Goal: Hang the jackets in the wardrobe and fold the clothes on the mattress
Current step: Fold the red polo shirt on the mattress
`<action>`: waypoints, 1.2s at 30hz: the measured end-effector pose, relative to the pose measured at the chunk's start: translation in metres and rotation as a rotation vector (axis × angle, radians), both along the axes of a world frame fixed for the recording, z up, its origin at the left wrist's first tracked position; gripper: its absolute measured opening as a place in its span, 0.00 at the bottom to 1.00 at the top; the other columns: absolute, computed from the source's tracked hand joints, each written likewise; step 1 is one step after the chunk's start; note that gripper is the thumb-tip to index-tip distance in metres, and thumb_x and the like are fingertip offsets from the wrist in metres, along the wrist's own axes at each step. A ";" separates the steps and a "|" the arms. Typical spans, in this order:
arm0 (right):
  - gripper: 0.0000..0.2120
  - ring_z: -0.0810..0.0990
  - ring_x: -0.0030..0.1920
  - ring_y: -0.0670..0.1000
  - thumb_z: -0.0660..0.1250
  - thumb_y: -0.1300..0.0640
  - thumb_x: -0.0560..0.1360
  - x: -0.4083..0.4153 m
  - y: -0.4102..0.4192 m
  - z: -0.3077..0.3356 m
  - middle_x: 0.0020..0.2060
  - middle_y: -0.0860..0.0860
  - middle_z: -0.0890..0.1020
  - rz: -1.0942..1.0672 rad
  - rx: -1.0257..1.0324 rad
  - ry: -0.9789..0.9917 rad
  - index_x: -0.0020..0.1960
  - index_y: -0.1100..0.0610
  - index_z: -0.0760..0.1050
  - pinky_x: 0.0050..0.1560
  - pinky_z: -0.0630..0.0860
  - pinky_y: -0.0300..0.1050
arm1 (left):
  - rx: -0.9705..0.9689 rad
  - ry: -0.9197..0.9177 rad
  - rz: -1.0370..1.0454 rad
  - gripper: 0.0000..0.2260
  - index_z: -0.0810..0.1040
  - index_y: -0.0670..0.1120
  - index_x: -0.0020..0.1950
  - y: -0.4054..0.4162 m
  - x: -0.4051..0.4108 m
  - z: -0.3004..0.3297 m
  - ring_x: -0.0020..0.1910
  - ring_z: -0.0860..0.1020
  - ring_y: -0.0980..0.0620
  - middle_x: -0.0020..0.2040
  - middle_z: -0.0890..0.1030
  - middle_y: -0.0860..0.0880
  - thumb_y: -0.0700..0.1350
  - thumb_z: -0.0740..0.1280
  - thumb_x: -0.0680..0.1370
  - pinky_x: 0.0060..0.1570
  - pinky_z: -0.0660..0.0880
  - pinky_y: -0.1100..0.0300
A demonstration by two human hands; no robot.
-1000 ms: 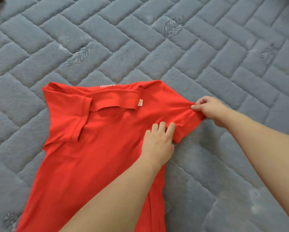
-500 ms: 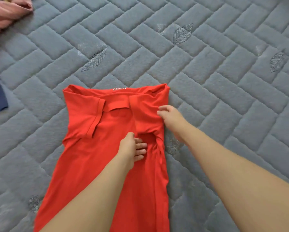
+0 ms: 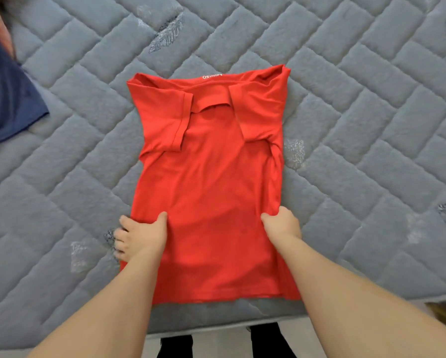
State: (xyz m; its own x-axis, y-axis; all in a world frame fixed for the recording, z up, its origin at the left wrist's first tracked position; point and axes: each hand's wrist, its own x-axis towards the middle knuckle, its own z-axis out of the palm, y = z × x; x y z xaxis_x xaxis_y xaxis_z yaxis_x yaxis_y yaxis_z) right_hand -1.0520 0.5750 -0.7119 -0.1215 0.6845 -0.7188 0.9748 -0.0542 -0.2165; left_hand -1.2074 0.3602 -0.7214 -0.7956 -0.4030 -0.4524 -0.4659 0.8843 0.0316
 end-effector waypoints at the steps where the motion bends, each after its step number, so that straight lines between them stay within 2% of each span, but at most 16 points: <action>1: 0.16 0.78 0.60 0.61 0.65 0.52 0.75 0.006 -0.004 0.001 0.58 0.59 0.80 0.051 -0.048 -0.028 0.59 0.59 0.75 0.55 0.73 0.50 | -0.011 -0.053 -0.037 0.43 0.63 0.45 0.73 -0.011 0.004 -0.002 0.71 0.65 0.36 0.70 0.69 0.36 0.68 0.71 0.67 0.70 0.59 0.41; 5: 0.21 0.79 0.60 0.59 0.71 0.55 0.73 0.025 -0.019 0.015 0.59 0.59 0.80 0.182 -0.324 -0.188 0.63 0.62 0.76 0.60 0.76 0.50 | 0.098 -0.281 0.004 0.33 0.70 0.43 0.63 -0.055 0.023 -0.002 0.64 0.74 0.36 0.61 0.79 0.37 0.60 0.74 0.68 0.65 0.70 0.45; 8: 0.09 0.78 0.50 0.57 0.64 0.63 0.76 0.033 -0.032 0.035 0.50 0.58 0.78 0.232 -0.522 -0.323 0.55 0.63 0.75 0.58 0.74 0.51 | 0.206 -0.519 0.024 0.16 0.81 0.38 0.54 -0.077 0.037 0.013 0.51 0.81 0.41 0.54 0.83 0.38 0.47 0.74 0.72 0.55 0.77 0.52; 9: 0.05 0.76 0.45 0.56 0.59 0.66 0.77 0.034 -0.036 0.042 0.46 0.59 0.76 0.195 -0.569 -0.323 0.49 0.63 0.73 0.55 0.74 0.52 | 0.276 -0.566 0.056 0.10 0.81 0.38 0.50 -0.079 0.038 0.020 0.44 0.81 0.43 0.48 0.84 0.38 0.43 0.72 0.73 0.47 0.78 0.55; 12: 0.14 0.76 0.34 0.54 0.50 0.71 0.76 0.018 -0.031 0.061 0.35 0.57 0.77 -0.322 -0.653 -0.082 0.43 0.58 0.71 0.39 0.77 0.49 | 0.596 -0.704 0.338 0.05 0.80 0.40 0.49 -0.068 0.016 0.050 0.29 0.81 0.46 0.35 0.84 0.41 0.40 0.67 0.76 0.28 0.78 0.59; 14: 0.14 0.75 0.27 0.52 0.52 0.70 0.73 -0.005 -0.008 0.069 0.25 0.54 0.77 -0.653 -0.627 0.085 0.40 0.57 0.72 0.28 0.76 0.42 | 0.780 -0.705 0.470 0.05 0.79 0.43 0.49 -0.047 -0.016 0.070 0.31 0.82 0.46 0.37 0.85 0.41 0.42 0.66 0.76 0.30 0.82 0.53; 17: 0.13 0.75 0.29 0.50 0.55 0.61 0.77 -0.055 0.039 0.086 0.28 0.51 0.77 -0.964 -0.549 0.322 0.37 0.55 0.74 0.27 0.78 0.43 | 0.964 -0.567 0.582 0.06 0.76 0.46 0.41 -0.001 -0.077 0.098 0.34 0.80 0.48 0.30 0.82 0.46 0.45 0.64 0.78 0.29 0.81 0.50; 19: 0.16 0.76 0.23 0.50 0.53 0.58 0.80 -0.087 0.072 0.095 0.25 0.52 0.78 -1.108 -0.513 0.530 0.37 0.55 0.74 0.24 0.79 0.46 | 1.129 -0.469 0.616 0.08 0.76 0.48 0.43 0.032 -0.117 0.111 0.39 0.80 0.49 0.34 0.82 0.48 0.48 0.63 0.79 0.36 0.82 0.51; 20: 0.17 0.78 0.23 0.51 0.52 0.55 0.80 -0.101 0.087 0.100 0.26 0.53 0.80 -1.143 -0.495 0.629 0.39 0.56 0.74 0.27 0.80 0.47 | 1.223 -0.421 0.615 0.09 0.76 0.48 0.46 0.046 -0.137 0.115 0.43 0.81 0.49 0.39 0.83 0.48 0.51 0.62 0.80 0.43 0.81 0.50; 22: 0.22 0.84 0.36 0.55 0.49 0.44 0.81 -0.127 0.119 0.101 0.38 0.58 0.83 -1.144 -0.471 0.773 0.46 0.59 0.73 0.43 0.82 0.52 | 1.331 -0.346 0.554 0.13 0.76 0.48 0.50 0.070 -0.167 0.116 0.47 0.81 0.47 0.46 0.81 0.47 0.56 0.59 0.81 0.51 0.77 0.50; 23: 0.26 0.83 0.43 0.57 0.49 0.39 0.79 -0.139 0.132 0.100 0.43 0.58 0.82 -1.089 -0.464 0.792 0.48 0.61 0.71 0.50 0.80 0.54 | 1.309 -0.316 0.474 0.12 0.75 0.48 0.49 0.079 -0.176 0.113 0.44 0.80 0.49 0.46 0.79 0.47 0.56 0.60 0.80 0.48 0.76 0.53; 25: 0.23 0.79 0.42 0.54 0.53 0.39 0.78 -0.159 0.145 0.091 0.45 0.55 0.79 -0.805 -0.310 0.711 0.50 0.59 0.72 0.48 0.78 0.48 | 1.062 -0.196 0.205 0.11 0.77 0.46 0.50 0.091 -0.184 0.093 0.38 0.78 0.52 0.43 0.77 0.47 0.53 0.63 0.79 0.39 0.75 0.59; 27: 0.20 0.79 0.47 0.54 0.62 0.49 0.75 -0.169 0.152 0.067 0.52 0.56 0.78 -0.464 -0.034 0.516 0.62 0.60 0.73 0.46 0.77 0.45 | 0.683 -0.074 -0.097 0.21 0.74 0.43 0.66 0.096 -0.186 0.065 0.57 0.77 0.44 0.58 0.78 0.41 0.54 0.67 0.77 0.58 0.74 0.53; 29: 0.32 0.77 0.62 0.59 0.68 0.53 0.73 -0.173 0.157 0.041 0.65 0.59 0.74 -0.285 0.081 0.400 0.73 0.61 0.63 0.61 0.75 0.54 | 0.508 -0.023 -0.226 0.32 0.65 0.44 0.75 0.102 -0.189 0.044 0.72 0.65 0.39 0.72 0.68 0.38 0.57 0.68 0.76 0.72 0.62 0.49; 34: 0.29 0.78 0.59 0.59 0.75 0.48 0.70 -0.183 0.172 0.004 0.59 0.58 0.79 -0.058 0.170 0.356 0.65 0.62 0.72 0.59 0.74 0.53 | 0.375 0.270 -0.402 0.34 0.66 0.44 0.73 0.128 -0.210 0.013 0.69 0.66 0.37 0.69 0.69 0.39 0.62 0.69 0.74 0.68 0.62 0.45; 36: 0.17 0.78 0.51 0.55 0.74 0.49 0.71 -0.189 0.178 0.001 0.49 0.54 0.79 -0.005 0.225 0.378 0.54 0.58 0.76 0.48 0.75 0.49 | 0.334 0.276 -0.393 0.33 0.69 0.44 0.70 0.142 -0.222 0.009 0.68 0.68 0.36 0.67 0.71 0.39 0.63 0.68 0.74 0.67 0.65 0.44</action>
